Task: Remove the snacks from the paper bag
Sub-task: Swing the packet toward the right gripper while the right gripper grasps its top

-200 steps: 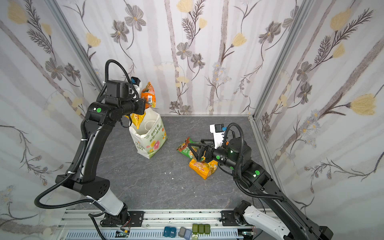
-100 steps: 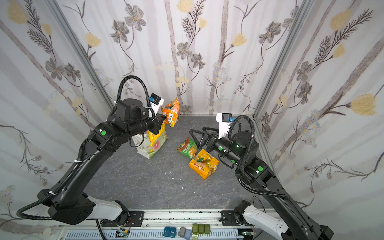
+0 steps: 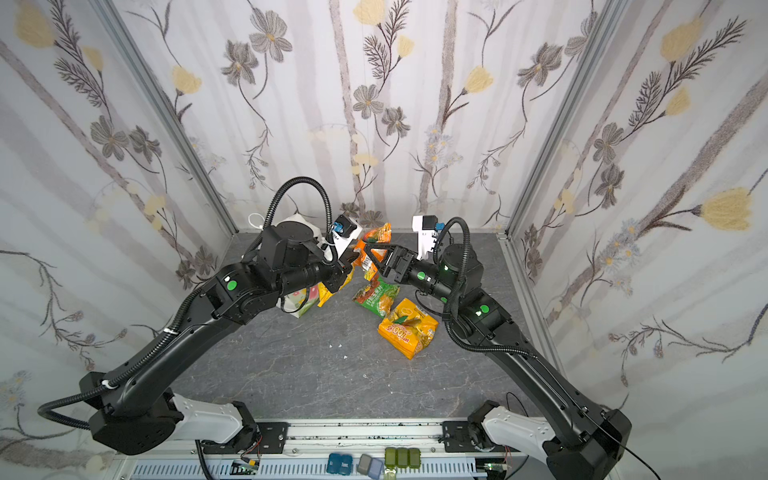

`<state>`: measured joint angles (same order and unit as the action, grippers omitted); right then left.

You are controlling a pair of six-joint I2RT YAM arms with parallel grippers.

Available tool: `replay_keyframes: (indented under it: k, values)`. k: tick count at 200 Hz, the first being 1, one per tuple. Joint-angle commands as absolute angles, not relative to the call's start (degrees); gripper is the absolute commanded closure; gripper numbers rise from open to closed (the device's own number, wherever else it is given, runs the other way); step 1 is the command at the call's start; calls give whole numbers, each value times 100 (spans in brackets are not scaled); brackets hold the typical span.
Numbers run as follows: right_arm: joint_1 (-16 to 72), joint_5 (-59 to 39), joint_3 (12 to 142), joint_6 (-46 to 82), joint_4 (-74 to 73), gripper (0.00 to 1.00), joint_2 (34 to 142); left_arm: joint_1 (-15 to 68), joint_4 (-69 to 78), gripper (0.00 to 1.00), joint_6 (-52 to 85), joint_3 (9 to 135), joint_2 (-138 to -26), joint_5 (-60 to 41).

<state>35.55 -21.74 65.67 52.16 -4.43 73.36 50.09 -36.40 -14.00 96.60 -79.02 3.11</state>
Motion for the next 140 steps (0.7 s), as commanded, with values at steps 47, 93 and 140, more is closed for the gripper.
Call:
replay_keyframes:
  k: [47,93,140]
  values:
    - [3243,-2171,6170,5654,-1392,83,7301,5203,-3252,100,-1655,9668,-7926,443]
    - [2934,-2134,6105,5634,-1362,100,7179,5205,-3312,100,-1587,9677,-7917,509]
    - [2461,-1978,5777,5758,-1425,100,6946,5208,-3262,100,-1435,9465,-7659,639]
